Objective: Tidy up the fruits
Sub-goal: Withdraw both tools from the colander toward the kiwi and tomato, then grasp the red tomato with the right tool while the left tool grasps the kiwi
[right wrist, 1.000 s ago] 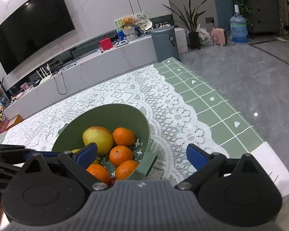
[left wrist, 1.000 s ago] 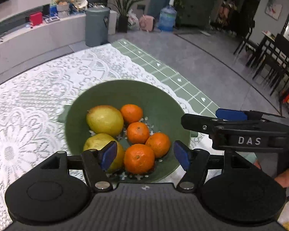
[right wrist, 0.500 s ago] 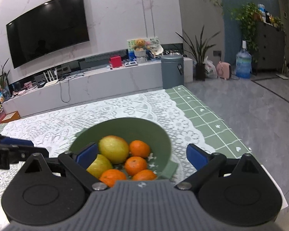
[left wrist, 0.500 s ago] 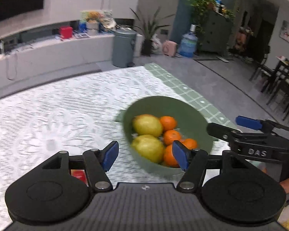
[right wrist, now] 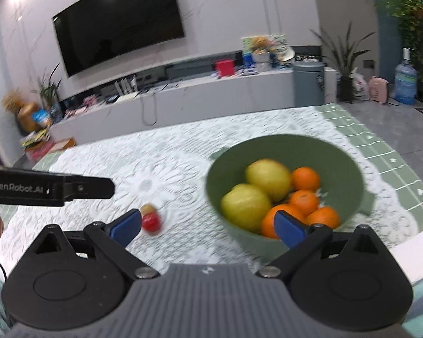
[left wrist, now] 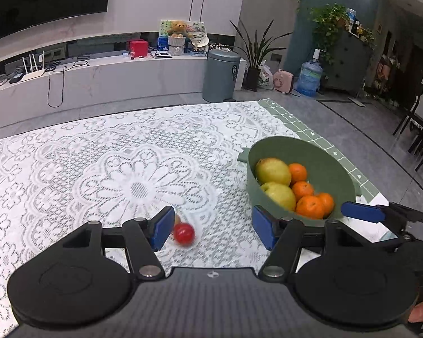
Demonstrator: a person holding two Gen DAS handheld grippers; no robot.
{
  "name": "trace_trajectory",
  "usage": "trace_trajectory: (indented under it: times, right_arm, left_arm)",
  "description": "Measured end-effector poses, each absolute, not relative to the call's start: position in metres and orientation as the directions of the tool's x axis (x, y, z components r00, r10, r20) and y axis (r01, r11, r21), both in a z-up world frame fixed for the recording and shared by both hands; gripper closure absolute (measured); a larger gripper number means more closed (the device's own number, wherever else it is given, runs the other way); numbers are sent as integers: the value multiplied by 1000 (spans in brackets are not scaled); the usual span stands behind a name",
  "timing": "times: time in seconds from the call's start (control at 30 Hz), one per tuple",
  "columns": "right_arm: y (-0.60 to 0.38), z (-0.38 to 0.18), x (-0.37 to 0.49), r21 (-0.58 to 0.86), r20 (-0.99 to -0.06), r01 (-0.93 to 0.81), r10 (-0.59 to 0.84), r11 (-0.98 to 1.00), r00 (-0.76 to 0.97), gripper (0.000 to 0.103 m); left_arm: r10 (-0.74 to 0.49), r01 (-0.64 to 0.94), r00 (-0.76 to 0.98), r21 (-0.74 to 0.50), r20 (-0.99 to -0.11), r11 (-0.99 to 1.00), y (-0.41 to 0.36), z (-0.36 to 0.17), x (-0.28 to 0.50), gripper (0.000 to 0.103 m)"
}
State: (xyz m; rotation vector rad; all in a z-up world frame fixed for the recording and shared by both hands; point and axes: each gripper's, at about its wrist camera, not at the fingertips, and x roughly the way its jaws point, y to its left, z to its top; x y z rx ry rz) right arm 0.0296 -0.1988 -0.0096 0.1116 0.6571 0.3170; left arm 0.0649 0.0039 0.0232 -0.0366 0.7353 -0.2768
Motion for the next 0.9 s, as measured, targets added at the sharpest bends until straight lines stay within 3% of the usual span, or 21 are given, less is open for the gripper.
trace_trajectory:
  times: [0.23, 0.33, 0.5, 0.7, 0.9]
  right_arm:
    - [-175, -29, 32, 134, -618, -265, 289, 955, 731, 6]
    - [-168, -36, 31, 95, -609, -267, 268, 959, 747, 8]
    - [-155, -45, 33, 27, -586, -283, 245, 959, 772, 22]
    - [-138, -60, 42, -36, -600, -332, 245, 943, 762, 30]
    - [-123, -71, 57, 4, -619, -406, 322, 914, 717, 40]
  left_arm:
    - [-225, 188, 763, -125, -606, 974, 25, 3, 48, 31]
    - [-233, 144, 766, -194, -599, 970, 38, -7, 49, 31]
    - [-246, 132, 764, -228, -597, 965, 50, -29, 52, 31]
    - [-293, 186, 732, -233, -615, 955, 51, -47, 61, 42]
    - [-307, 193, 713, -244, -631, 950, 57, -55, 74, 47]
